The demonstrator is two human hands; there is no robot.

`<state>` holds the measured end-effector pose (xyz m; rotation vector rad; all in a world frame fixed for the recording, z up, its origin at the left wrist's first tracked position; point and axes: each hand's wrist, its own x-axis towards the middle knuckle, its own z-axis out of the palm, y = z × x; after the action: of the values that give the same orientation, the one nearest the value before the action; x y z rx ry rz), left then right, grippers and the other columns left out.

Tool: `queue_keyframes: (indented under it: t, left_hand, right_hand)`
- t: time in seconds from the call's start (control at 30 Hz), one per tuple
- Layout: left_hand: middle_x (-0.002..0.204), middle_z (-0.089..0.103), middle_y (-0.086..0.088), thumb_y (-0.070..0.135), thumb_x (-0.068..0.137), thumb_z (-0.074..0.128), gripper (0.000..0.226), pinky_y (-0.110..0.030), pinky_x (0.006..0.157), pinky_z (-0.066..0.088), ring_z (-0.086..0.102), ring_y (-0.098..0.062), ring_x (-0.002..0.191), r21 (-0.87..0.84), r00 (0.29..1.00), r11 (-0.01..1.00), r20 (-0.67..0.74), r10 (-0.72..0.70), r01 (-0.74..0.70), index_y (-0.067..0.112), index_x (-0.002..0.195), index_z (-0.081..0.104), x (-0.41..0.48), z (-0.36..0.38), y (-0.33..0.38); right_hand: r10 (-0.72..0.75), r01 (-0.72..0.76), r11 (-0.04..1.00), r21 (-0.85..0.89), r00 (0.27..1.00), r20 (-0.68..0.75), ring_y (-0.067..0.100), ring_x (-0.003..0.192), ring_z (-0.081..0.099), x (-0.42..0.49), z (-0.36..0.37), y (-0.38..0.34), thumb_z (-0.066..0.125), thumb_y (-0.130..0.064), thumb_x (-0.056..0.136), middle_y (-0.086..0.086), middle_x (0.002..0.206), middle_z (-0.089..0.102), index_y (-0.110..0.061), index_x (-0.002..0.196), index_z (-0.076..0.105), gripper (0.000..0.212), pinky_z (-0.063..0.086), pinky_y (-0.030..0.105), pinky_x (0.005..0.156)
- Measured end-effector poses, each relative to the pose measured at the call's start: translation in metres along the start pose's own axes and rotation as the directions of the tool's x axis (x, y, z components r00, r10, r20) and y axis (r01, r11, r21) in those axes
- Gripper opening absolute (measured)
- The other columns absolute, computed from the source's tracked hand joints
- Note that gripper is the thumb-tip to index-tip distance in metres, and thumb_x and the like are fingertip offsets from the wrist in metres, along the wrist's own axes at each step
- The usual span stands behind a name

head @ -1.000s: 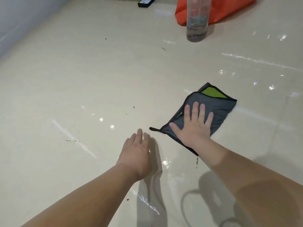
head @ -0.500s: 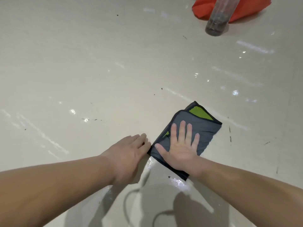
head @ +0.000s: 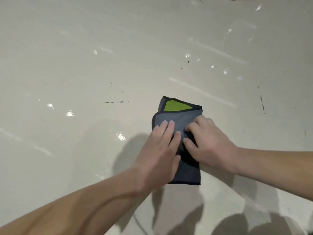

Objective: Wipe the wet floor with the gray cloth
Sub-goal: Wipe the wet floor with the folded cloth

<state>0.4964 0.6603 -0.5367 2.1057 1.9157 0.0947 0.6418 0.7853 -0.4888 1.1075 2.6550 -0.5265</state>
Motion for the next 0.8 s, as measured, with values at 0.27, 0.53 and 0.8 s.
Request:
queue_keyframes:
  t: [0.27,0.53,0.8]
  left_hand:
    - [0.166,-0.022,-0.029,0.069,0.098,0.024,0.081,-0.059,0.124,-0.008,-0.024,-0.046,0.152,0.055,0.997,0.998,0.079,-0.008,0.003,0.026,0.165,0.009,0.020,0.039,0.019]
    - [0.171,-0.014,-0.017,0.076,0.093,0.024,0.083,-0.050,0.127,-0.002,-0.019,-0.032,0.157,0.054,0.989,0.987,-0.024,-0.147,0.148,0.037,0.164,0.010,0.005,0.017,-0.077]
    - [0.172,-0.013,-0.015,0.075,0.097,0.019,0.078,-0.051,0.128,0.001,-0.019,-0.030,0.157,-0.076,0.745,0.760,-0.156,-0.649,0.646,0.038,0.164,0.005,-0.107,0.009,-0.143]
  right_hand:
    - [0.202,-0.059,0.923,-0.381,0.916,0.347,0.023,0.085,0.054,0.033,-0.024,-0.001,0.038,-0.046,0.099,-0.003,0.098,0.056,-0.025,0.088,0.043,0.024,0.050,0.036,0.074]
    - [0.249,-0.240,0.959,-0.150,0.967,0.046,0.031,0.106,0.058,0.081,-0.015,-0.072,0.041,-0.039,0.098,0.005,0.115,0.058,-0.021,0.109,0.051,0.024,0.047,0.039,0.079]
    - [-0.007,-0.003,0.998,-0.070,0.991,-0.134,0.029,0.110,0.049,0.097,0.035,-0.138,0.046,-0.034,0.099,0.005,0.111,0.051,-0.018,0.118,0.057,0.027,0.038,0.036,0.073]
